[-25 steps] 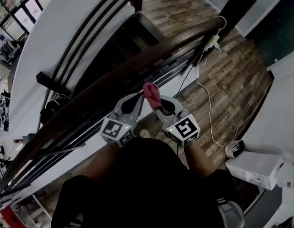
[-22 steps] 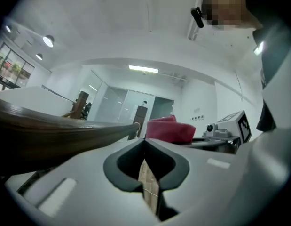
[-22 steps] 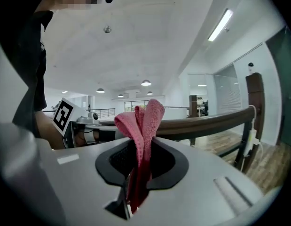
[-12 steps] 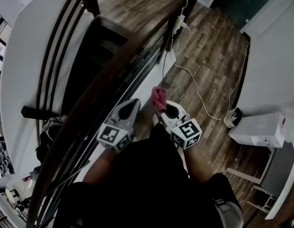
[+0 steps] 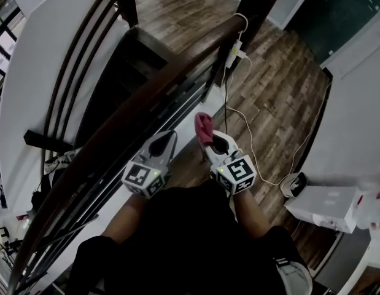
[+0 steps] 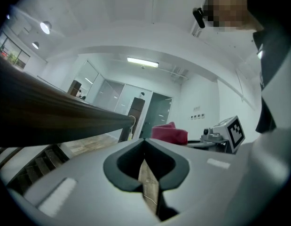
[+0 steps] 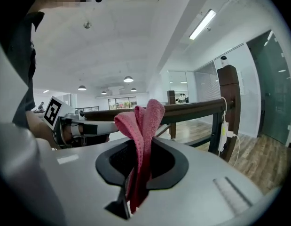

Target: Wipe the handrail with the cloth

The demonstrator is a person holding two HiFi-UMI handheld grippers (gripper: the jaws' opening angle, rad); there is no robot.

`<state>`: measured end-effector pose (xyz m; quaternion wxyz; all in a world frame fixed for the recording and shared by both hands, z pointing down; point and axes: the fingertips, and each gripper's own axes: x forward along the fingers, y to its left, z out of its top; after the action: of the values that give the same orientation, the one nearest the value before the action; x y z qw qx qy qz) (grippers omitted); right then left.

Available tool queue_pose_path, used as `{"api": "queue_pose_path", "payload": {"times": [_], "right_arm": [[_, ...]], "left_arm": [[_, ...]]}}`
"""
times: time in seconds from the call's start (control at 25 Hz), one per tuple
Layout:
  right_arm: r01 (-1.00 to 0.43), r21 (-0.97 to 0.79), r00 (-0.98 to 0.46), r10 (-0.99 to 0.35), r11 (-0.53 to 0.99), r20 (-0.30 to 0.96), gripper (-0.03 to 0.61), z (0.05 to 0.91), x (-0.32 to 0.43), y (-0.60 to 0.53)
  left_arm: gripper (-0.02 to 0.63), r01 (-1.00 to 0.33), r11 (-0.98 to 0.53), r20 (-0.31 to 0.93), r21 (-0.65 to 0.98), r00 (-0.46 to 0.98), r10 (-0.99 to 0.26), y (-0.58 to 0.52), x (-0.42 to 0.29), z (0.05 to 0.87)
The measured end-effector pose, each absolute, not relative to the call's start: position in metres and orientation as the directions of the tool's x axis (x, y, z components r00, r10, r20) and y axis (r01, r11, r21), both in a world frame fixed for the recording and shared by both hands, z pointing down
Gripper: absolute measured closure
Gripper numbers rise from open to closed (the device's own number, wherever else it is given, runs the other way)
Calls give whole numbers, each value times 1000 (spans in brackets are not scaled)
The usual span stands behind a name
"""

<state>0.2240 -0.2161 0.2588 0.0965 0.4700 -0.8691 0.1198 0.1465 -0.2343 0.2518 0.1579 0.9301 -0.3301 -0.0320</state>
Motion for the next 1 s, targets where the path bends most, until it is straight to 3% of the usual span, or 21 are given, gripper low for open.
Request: {"api": "queue_pose_path", "payload": {"times": [0.48, 1.0], "right_arm": [[-725, -124, -676, -665, 677, 319, 526, 273, 370, -290], [-750, -212, -649, -638, 626, 415, 526, 359, 359, -338]], "left_arm": [[614, -791, -550, 118, 268, 593, -796, -288, 273, 263], [614, -819, -533, 181, 213, 569, -802, -306, 261, 299]]}}
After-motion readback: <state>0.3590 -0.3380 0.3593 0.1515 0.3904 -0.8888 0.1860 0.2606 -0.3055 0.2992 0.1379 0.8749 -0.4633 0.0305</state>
